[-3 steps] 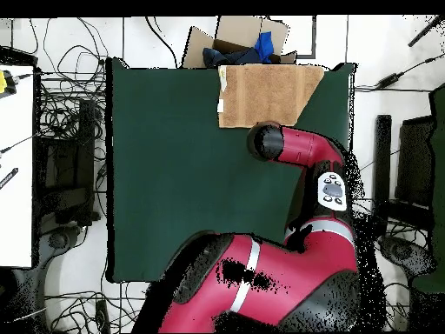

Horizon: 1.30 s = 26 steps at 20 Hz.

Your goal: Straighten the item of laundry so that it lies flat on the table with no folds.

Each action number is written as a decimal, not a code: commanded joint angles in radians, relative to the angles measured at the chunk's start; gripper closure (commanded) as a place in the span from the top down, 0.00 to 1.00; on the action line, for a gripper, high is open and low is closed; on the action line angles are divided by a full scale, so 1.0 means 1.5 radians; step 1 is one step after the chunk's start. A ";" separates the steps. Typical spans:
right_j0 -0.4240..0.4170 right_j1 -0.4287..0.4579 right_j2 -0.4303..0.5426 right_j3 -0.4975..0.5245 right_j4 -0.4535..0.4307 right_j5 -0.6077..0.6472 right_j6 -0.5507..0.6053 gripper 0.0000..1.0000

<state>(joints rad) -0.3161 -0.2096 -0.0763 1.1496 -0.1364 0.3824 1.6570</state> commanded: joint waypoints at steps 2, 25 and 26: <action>0.004 -0.004 0.021 0.034 0.006 0.005 0.092 0.00; -0.001 -0.027 0.037 0.048 0.000 0.037 0.062 1.00; -0.002 -0.027 0.038 0.047 0.000 0.038 0.061 1.00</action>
<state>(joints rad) -0.3168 -0.2736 -0.0763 1.1537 -0.1368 0.3826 1.6570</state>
